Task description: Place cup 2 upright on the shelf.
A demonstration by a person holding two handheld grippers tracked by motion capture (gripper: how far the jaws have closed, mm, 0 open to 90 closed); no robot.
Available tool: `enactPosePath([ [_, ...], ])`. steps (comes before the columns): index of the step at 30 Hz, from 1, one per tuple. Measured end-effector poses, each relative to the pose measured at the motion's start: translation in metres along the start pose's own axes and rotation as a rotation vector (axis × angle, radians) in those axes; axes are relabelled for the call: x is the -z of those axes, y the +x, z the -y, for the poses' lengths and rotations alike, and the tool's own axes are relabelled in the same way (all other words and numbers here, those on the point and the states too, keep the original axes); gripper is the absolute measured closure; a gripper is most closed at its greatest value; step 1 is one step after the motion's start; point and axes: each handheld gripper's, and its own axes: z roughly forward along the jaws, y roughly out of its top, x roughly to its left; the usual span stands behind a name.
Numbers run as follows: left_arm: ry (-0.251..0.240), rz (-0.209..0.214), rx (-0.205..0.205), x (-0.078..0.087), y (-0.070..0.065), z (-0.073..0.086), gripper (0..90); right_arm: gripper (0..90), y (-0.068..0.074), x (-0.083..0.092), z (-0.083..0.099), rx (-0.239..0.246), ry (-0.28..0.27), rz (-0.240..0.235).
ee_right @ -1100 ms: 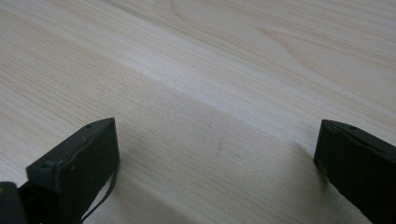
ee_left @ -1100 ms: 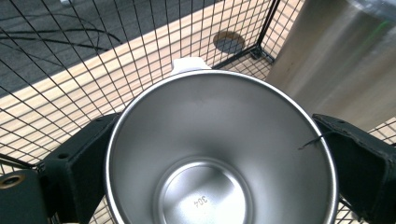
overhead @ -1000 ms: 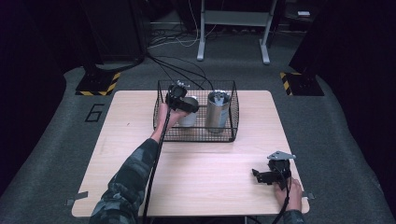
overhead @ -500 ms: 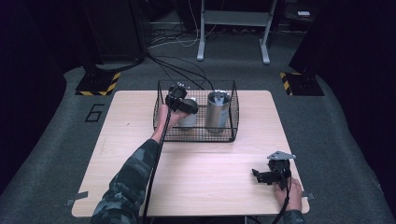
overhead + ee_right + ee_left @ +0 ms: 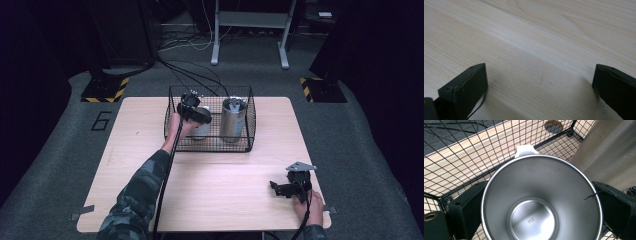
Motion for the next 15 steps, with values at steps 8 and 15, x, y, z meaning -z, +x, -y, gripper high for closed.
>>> enactPosePath([
  [8, 0.011, 0.005, 0.001, -0.0009, 0.0028, 0.0038, 5.6, 0.0, 0.0000, 0.0000, 0.0000, 0.000, 0.000, 0.000],
  [15, -0.023, 0.016, 0.022, 0.0033, 0.0061, 0.0081, 4.0, 0.0, 0.0000, 0.0000, 0.0000, 0.000, 0.000, 0.000],
])
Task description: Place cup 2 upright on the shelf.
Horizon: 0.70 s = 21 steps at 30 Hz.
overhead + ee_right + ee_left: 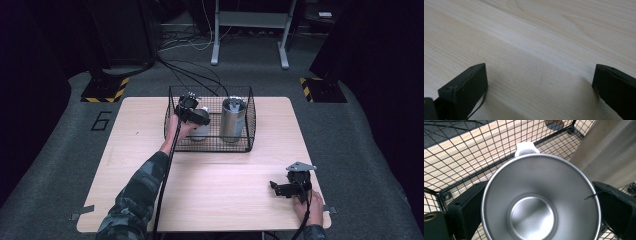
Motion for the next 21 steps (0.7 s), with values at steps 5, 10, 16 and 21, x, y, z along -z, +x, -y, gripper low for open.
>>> enactPosePath([
  [5, -0.027, -0.015, -0.033, 0.010, -0.005, -0.004, 0.4, 0.0, 0.000, 0.000, 0.000, 0.001, 0.000, -0.001],
  [10, -0.054, -0.010, -0.052, 0.023, -0.012, -0.008, 0.2, 0.0, 0.000, 0.000, 0.000, 0.001, 0.000, -0.001],
  [16, -0.066, 0.002, -0.080, 0.039, -0.019, -0.007, 0.2, 0.0, 0.000, 0.000, 0.000, 0.000, 0.000, -0.001],
  [21, -0.089, 0.007, -0.102, 0.056, -0.025, -0.003, 0.3, 0.0, 0.000, 0.000, 0.000, 0.000, 0.000, -0.001],
])
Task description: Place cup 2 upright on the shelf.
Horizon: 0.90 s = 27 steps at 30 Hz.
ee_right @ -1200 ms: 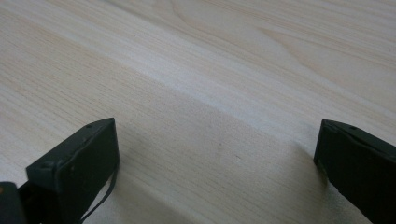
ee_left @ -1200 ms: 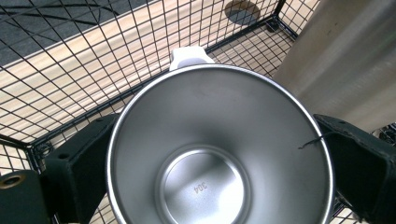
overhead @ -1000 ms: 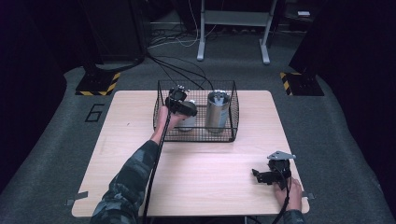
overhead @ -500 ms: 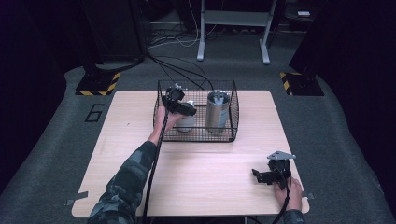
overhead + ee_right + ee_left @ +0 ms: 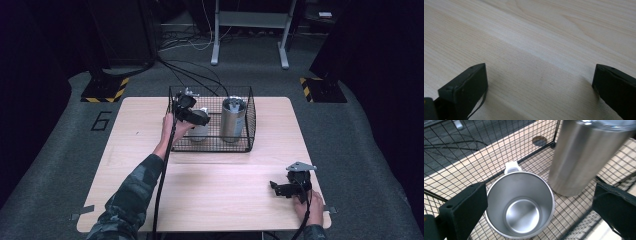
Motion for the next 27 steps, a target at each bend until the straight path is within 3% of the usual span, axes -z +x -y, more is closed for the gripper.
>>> enactPosePath([
  [7, -0.034, 0.010, -0.035, 0.026, -0.013, 0.006, 0.7, 0.0, 0.000, 0.000, 0.000, 0.001, 0.000, 0.000],
  [10, -0.035, 0.019, -0.068, 0.040, -0.020, 0.014, 0.8, 0.0, 0.000, 0.000, 0.000, 0.000, -0.001, 0.000],
  [19, -0.046, 0.008, -0.086, 0.048, -0.025, 0.022, 1.1, 0.0, 0.000, 0.000, 0.000, 0.000, 0.000, 0.000],
  [20, -0.056, 0.020, -0.100, 0.064, -0.033, 0.046, 1.1, 0.0, 0.000, 0.000, 0.000, 0.000, 0.000, 0.000],
  [22, -0.056, 0.020, -0.100, 0.064, -0.033, 0.046, 1.1, 0.0, 0.000, 0.000, 0.000, 0.001, 0.000, 0.000],
  [23, -0.074, 0.016, -0.101, 0.069, -0.038, 0.056, 1.1, 0.0, 0.000, 0.000, 0.000, 0.001, 0.000, 0.000],
  [27, -0.080, 0.000, -0.115, 0.077, -0.045, 0.073, 1.6, 0.0, 0.000, 0.000, 0.000, 0.000, 0.000, 0.000],
])
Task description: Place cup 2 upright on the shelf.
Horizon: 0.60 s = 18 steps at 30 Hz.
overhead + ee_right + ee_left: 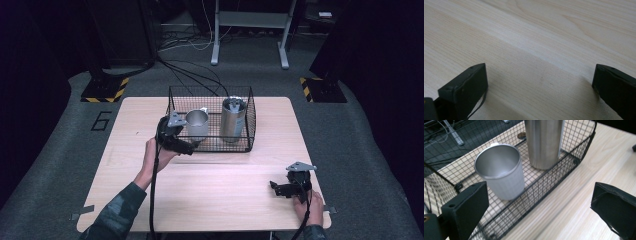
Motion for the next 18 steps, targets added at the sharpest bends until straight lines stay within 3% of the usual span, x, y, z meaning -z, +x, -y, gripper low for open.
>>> enactPosePath([
  [6, -0.016, -0.021, -0.002, 0.014, -0.009, 0.028, 1.7, 0.0, 0.000, 0.000, 0.000, 0.000, 0.001, 0.000],
  [11, 0.004, -0.048, 0.003, 0.020, -0.015, 0.056, 1.7, 0.0, 0.000, 0.000, 0.000, 0.000, 0.000, 0.001],
  [18, 0.056, -0.057, 0.065, 0.018, -0.011, 0.103, 1.9, 0.0, 0.000, 0.000, 0.000, 0.001, 0.003, 0.001],
])
